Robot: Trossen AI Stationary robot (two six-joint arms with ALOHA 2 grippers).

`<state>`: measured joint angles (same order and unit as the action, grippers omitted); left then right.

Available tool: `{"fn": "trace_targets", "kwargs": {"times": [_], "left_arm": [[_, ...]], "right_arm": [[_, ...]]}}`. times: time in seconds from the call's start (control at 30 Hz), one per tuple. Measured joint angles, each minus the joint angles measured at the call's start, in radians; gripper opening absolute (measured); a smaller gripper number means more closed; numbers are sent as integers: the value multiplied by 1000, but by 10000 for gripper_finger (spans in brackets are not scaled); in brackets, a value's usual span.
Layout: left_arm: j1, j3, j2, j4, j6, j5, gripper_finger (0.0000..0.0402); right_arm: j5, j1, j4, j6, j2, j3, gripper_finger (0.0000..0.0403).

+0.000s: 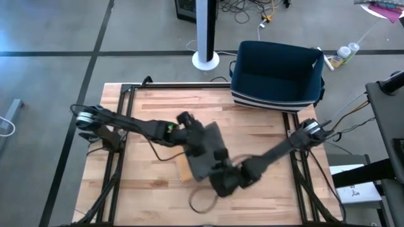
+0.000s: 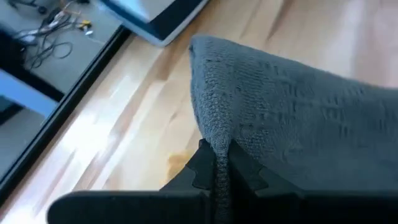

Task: Fold towel
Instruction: Stack the black towel on the yellow towel

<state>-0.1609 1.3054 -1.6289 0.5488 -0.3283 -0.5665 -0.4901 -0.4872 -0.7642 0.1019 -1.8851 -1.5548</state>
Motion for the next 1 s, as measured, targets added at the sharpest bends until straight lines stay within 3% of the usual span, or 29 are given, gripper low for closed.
{"fn": "trace_targets", "kwargs": {"times": [0.17,0.33,0.47,1.0], "left_arm": [[43,-204,130,-111,-1,-1,7],[81,-323,192,-250,54,52,7],[98,-340,192,-249,66,78,6],[107,-439,191,-262,-2,104,7]], "right_arm": [[87,98,143,-100,-15,6,13],[177,177,228,-130,-15,16,13],[236,203,271,-141,-25,17,13],[263,215,274,-201,-94,11,14]]}}
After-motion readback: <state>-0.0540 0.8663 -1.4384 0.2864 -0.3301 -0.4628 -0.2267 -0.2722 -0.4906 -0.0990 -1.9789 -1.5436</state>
